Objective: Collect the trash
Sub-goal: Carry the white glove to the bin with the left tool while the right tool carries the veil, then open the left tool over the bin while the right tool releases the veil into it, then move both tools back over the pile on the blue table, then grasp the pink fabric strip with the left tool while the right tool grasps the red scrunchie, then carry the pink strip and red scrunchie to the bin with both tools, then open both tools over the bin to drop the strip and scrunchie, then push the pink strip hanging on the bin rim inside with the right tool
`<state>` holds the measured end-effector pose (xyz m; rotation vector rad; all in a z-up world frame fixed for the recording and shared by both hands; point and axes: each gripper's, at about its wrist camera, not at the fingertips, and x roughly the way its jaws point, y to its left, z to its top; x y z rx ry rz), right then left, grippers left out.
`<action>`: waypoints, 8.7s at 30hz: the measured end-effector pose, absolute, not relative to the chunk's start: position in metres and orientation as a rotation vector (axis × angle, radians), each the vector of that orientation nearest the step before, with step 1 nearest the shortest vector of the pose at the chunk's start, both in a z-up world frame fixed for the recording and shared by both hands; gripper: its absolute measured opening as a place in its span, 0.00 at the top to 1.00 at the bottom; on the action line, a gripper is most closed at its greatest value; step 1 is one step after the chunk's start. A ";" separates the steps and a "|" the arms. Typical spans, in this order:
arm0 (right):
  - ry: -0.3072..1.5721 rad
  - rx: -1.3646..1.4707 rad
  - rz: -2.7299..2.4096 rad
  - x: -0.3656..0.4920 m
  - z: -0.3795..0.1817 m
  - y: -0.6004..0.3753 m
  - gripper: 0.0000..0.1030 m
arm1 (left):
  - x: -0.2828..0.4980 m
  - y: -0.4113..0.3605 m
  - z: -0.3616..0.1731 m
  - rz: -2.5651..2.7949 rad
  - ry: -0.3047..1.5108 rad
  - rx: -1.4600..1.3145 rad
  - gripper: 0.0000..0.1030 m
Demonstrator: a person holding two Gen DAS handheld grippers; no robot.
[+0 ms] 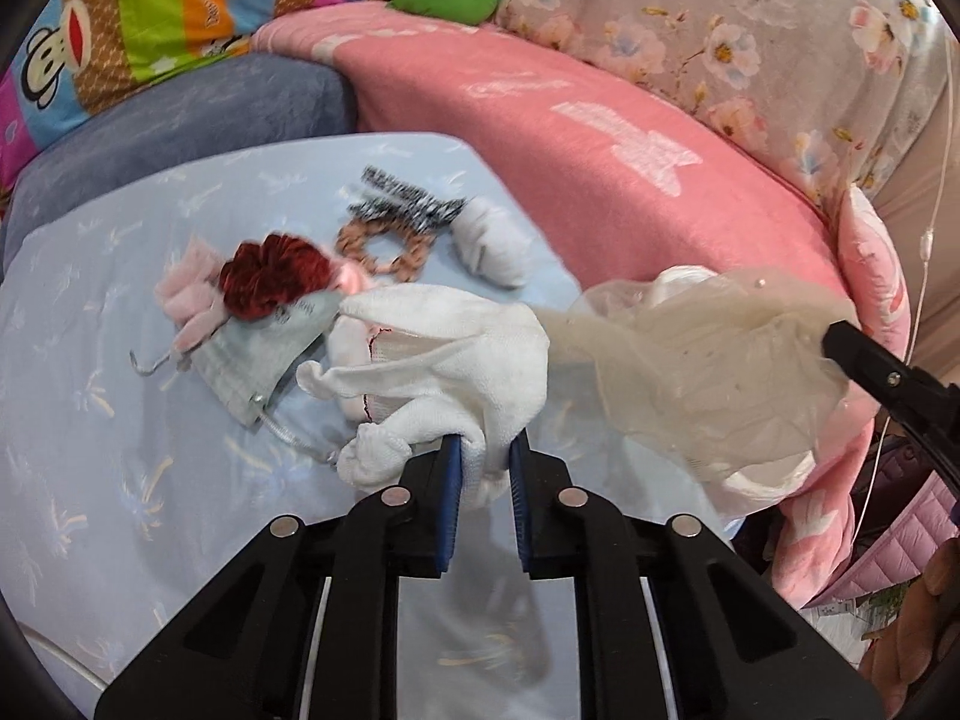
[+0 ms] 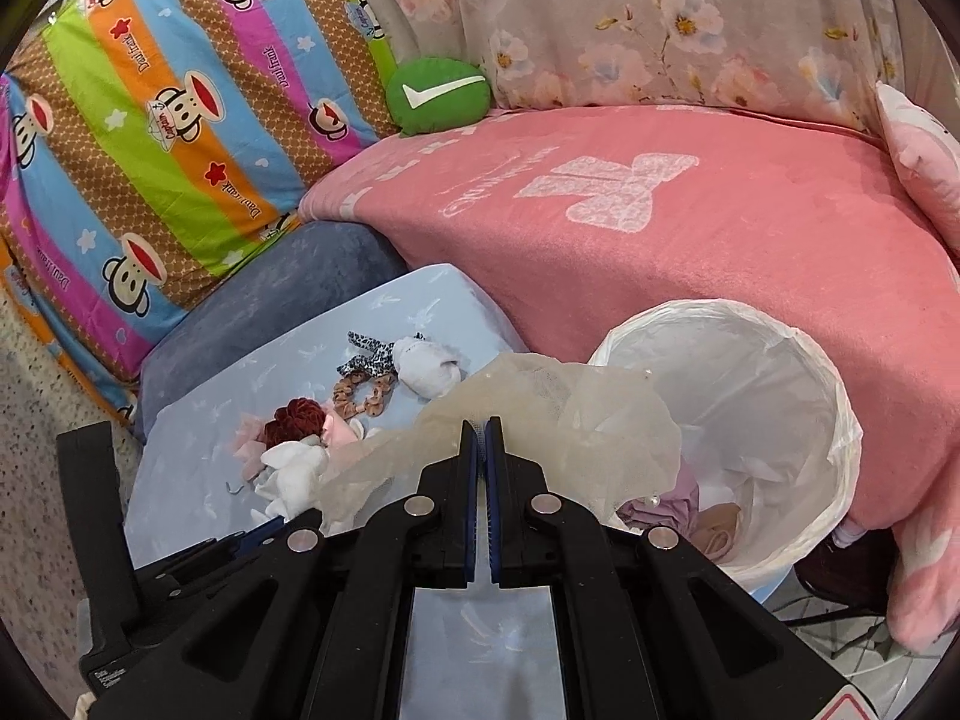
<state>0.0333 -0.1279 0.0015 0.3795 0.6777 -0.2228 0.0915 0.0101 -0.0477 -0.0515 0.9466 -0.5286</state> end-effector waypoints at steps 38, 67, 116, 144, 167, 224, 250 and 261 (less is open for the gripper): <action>0.552 0.489 -0.491 -0.052 0.020 -0.281 0.98 | 0.055 -0.172 -0.006 -0.896 0.820 0.168 0.49; 0.603 0.416 -0.385 -0.008 0.015 -0.228 0.73 | 0.076 -0.114 -0.003 -0.731 0.776 0.107 0.32; 0.844 0.283 -0.077 0.125 -0.056 -0.035 0.57 | 0.183 0.135 -0.074 -0.195 0.884 -0.090 0.25; 0.979 0.317 0.058 0.260 -0.120 0.037 0.82 | 0.234 0.144 -0.112 -0.272 1.005 -0.234 0.90; 0.746 0.385 -0.008 0.170 -0.025 -0.019 0.92 | 0.178 0.101 -0.028 -0.371 0.852 -0.204 0.90; 0.574 0.582 -0.394 -0.012 -0.011 -0.259 0.86 | 0.076 -0.151 0.014 -0.807 0.815 0.032 0.40; 0.663 0.527 -0.349 -0.014 -0.030 -0.252 0.79 | 0.083 -0.143 0.032 -0.854 0.779 0.076 0.26; 0.763 0.499 -0.190 0.047 -0.066 -0.207 0.69 | 0.099 -0.086 0.007 -0.639 0.772 0.100 0.22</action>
